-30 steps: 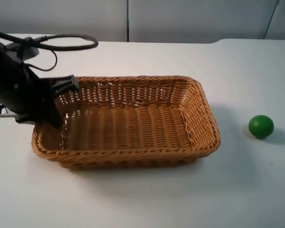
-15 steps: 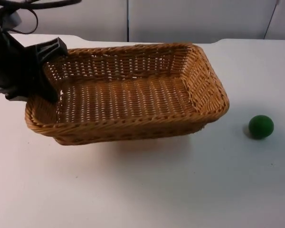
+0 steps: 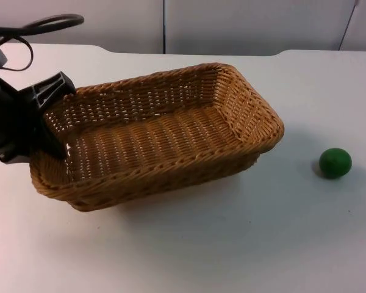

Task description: Pick up the basket with the left hand and place the ball into the basket with the right hand.

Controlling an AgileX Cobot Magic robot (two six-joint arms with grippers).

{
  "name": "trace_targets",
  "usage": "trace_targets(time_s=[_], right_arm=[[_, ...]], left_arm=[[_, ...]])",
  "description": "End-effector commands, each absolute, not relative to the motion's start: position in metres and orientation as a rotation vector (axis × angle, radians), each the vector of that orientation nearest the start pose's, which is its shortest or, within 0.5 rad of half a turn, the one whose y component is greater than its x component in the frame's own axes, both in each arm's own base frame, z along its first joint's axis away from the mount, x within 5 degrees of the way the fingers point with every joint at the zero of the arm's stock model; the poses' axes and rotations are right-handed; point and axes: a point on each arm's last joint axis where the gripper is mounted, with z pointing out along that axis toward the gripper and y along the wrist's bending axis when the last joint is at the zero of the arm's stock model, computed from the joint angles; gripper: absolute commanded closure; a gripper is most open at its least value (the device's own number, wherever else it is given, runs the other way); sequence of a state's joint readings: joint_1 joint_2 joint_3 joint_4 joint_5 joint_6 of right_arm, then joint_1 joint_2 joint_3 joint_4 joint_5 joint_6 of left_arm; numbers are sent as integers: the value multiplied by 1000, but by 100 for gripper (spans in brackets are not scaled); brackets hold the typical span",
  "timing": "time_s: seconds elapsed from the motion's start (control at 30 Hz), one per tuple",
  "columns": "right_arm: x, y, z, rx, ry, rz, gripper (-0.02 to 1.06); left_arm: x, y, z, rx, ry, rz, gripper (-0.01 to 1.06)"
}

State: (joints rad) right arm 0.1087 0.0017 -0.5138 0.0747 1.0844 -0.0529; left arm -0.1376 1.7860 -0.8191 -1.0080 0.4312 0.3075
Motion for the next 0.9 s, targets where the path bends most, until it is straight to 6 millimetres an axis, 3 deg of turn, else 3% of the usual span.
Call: trace_targets(time_s=[0.0,0.87], right_arm=[[-8,5,278,-174,2048,132,104],[-8,6,278,-174,2048,134,104]], left_arm=[[304,-76,140,-678,2677,-766,105],[304,-77,141,-702,2672,-789,105]])
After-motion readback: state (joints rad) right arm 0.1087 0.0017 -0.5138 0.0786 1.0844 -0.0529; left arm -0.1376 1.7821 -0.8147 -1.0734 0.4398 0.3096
